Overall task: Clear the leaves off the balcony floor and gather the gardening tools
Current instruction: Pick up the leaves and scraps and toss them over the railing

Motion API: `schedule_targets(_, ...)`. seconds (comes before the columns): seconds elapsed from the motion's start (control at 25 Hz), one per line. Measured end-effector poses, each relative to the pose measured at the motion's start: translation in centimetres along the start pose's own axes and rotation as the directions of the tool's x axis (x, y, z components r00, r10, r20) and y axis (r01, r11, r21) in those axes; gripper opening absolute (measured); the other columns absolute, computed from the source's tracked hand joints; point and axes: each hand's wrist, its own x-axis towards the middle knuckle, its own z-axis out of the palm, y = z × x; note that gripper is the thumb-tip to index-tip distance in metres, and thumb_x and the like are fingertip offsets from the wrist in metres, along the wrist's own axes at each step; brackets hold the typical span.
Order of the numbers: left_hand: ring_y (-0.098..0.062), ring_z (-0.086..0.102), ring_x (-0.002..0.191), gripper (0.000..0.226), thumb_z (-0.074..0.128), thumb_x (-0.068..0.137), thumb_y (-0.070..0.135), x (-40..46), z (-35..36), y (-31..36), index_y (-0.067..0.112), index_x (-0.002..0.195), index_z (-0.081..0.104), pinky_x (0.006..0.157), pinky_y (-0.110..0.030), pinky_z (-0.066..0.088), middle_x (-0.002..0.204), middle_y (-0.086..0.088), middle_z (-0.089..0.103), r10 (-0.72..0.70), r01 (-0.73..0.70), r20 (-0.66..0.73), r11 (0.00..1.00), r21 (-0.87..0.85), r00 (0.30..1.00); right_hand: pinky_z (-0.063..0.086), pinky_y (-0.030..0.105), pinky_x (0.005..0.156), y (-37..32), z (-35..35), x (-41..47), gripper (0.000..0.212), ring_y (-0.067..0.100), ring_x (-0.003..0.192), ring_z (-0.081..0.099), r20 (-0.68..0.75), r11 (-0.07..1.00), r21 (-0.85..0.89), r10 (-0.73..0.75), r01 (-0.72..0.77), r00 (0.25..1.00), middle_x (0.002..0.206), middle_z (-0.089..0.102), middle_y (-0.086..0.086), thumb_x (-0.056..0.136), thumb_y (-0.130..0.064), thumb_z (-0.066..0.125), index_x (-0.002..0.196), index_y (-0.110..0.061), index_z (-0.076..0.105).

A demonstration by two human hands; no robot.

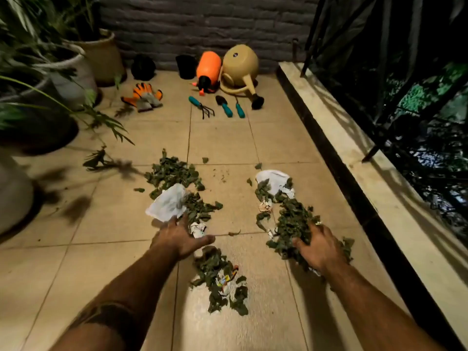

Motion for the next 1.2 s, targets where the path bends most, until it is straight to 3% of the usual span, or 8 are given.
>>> schedule_targets(0.32,-0.037,-0.010,0.152,0.145,0.036,0.051,0.103,-4.1,10.3,2.1,0.016,0.158,-0.011,0.124,-0.051,0.002,0.165,-0.016,-0.017,0.157,-0.214,0.266,0.956,0.201,0.951,0.027,0.054,0.119,-0.8,7.4,-3.6,0.089,0.037,0.153,0.011,0.234,0.999,-0.037,-0.026,0.036,0.972,0.168,0.001,0.010,0.095,-0.058,0.052,0.161,-0.030,-0.002)
schedule_targets(0.4,-0.035,0.006,0.152,0.115,0.047,0.077,0.082,-4.7,11.2,3.1,0.010,0.158,0.008,0.124,-0.050,0.006,0.165,-0.017,0.006,0.276,-0.325,0.215,0.913,0.248,0.937,0.040,0.048,0.113,-2.4,7.1,-4.4,0.081,0.032,0.144,0.036,0.258,0.980,-0.139,-0.100,0.139,0.961,0.162,0.029,0.012,0.095,-0.055,0.054,0.160,-0.028,0.013)
schedule_targets(0.52,-0.030,0.038,0.133,0.059,0.056,0.092,0.043,-3.0,8.9,3.0,0.016,0.142,0.042,0.117,-0.043,0.027,0.145,-0.011,0.042,0.397,-0.377,0.017,0.858,0.348,0.918,0.059,0.033,0.081,-4.2,4.3,-2.9,0.039,0.010,0.090,0.065,0.121,0.959,-0.197,-0.183,0.205,0.976,0.105,0.064,-0.006,0.097,-0.053,0.054,0.129,-0.031,0.056)
schedule_targets(0.68,-0.029,0.032,0.138,0.076,0.058,0.088,0.052,0.2,5.2,1.5,0.023,0.151,0.027,0.117,-0.043,0.031,0.153,-0.012,0.029,0.257,-0.239,-0.160,0.963,0.128,0.953,0.054,0.045,0.096,-3.4,1.4,1.0,0.062,0.027,0.123,0.055,-0.052,0.987,-0.144,-0.076,0.068,0.996,0.144,0.045,0.011,0.093,-0.060,0.055,0.143,-0.024,0.045)
schedule_targets(0.88,-0.035,-0.023,0.149,0.129,0.055,0.064,0.088,1.7,4.7,1.4,0.036,0.155,-0.021,0.121,-0.055,-0.004,0.161,-0.006,-0.031,0.243,-0.254,0.094,0.958,0.134,0.965,0.015,0.062,0.119,-3.9,2.9,2.9,0.121,0.037,0.153,-0.007,0.237,0.985,-0.063,-0.141,0.160,0.961,0.166,-0.020,0.002,0.069,-0.084,0.063,0.160,-0.039,-0.002)
schedule_targets(1.0,-0.037,-0.003,0.152,0.120,0.063,0.073,0.076,0.5,6.6,1.7,0.034,0.158,-0.011,0.122,-0.053,0.009,0.167,-0.008,-0.009,0.278,-0.319,0.210,0.927,0.199,0.938,0.021,0.057,0.121,-5.4,5.3,1.7,0.109,0.039,0.153,0.004,0.399,0.960,-0.104,-0.199,0.260,0.895,0.167,-0.013,0.001,0.075,-0.062,0.077,0.159,-0.040,0.011)
schedule_targets(1.12,-0.030,0.033,0.140,0.078,0.054,0.094,0.055,-0.2,7.0,1.5,0.035,0.157,0.012,0.114,-0.044,0.034,0.159,-0.007,0.028,0.461,-0.473,0.108,0.837,0.275,0.881,0.040,0.047,0.115,-6.0,6.9,0.7,0.076,0.032,0.145,0.033,0.280,0.919,-0.185,-0.289,0.347,0.915,0.166,0.016,0.005,0.090,-0.023,0.070,0.153,-0.039,0.031)
schedule_targets(1.2,-0.023,0.047,0.128,0.074,0.050,0.095,0.058,0.2,6.0,1.4,0.036,0.156,0.012,0.106,-0.043,0.043,0.151,-0.001,0.038,0.561,-0.554,0.065,0.780,0.293,0.825,0.048,0.042,0.107,-6.3,6.2,1.0,0.064,0.022,0.131,0.048,0.263,0.917,-0.118,-0.341,0.381,0.902,0.153,0.039,0.000,0.090,-0.029,0.070,0.146,-0.040,0.041)
